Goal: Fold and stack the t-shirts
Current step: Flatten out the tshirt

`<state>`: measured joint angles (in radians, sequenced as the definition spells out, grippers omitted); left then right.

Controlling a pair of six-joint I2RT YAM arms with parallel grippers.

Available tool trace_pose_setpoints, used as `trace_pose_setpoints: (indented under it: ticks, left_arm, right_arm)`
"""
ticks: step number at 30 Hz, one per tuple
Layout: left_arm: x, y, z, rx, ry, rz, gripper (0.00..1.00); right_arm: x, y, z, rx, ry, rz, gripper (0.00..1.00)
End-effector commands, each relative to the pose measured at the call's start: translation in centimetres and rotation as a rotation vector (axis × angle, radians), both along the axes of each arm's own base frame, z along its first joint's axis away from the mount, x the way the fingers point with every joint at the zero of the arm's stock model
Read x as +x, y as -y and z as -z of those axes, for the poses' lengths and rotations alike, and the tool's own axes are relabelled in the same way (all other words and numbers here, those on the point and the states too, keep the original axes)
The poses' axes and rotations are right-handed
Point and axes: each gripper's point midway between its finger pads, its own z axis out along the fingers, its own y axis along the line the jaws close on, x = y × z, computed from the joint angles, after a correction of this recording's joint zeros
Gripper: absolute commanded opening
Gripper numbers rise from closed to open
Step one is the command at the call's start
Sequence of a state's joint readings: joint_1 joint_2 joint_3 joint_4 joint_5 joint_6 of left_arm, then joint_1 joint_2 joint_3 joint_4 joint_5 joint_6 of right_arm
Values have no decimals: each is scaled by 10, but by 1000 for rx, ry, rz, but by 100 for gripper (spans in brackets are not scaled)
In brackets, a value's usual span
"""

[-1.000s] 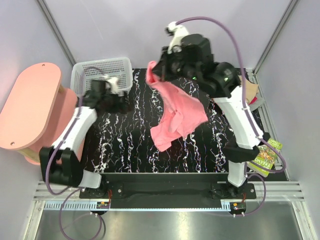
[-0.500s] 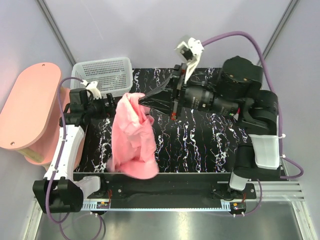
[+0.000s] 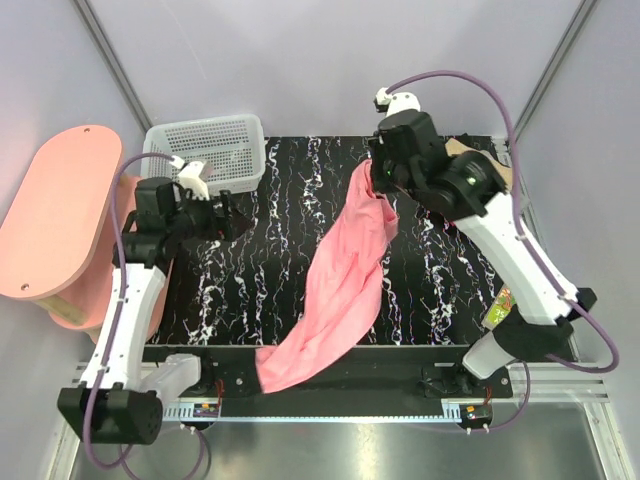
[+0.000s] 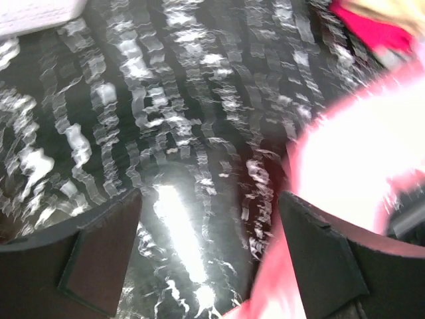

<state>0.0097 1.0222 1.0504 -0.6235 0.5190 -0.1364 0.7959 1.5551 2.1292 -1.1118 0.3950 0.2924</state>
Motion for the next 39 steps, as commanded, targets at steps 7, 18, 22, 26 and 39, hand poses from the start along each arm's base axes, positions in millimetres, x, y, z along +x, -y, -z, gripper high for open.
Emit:
trace_pose_setpoints:
  ticks: [7,18,22,26,39]
  left_arm:
    - [-90,115,23,250,51,683,82]
    - [-160,139,104,561,-30,1063,77]
    - [-179,142,131,650,-55,1143,85]
    - [-175,136,144,728,-54,1146,94]
    - [-197,155,172,879,-42,1263,99]
  right_arm:
    - [52,33,39,-24,-56,170,0]
    - [92,70,99,-53,-165,295,0]
    - [99,66,114,-45,-202,280,0]
    - [103,64,120,-29,-217,268,0]
    - [104,60,129,-10,-244,245,0]
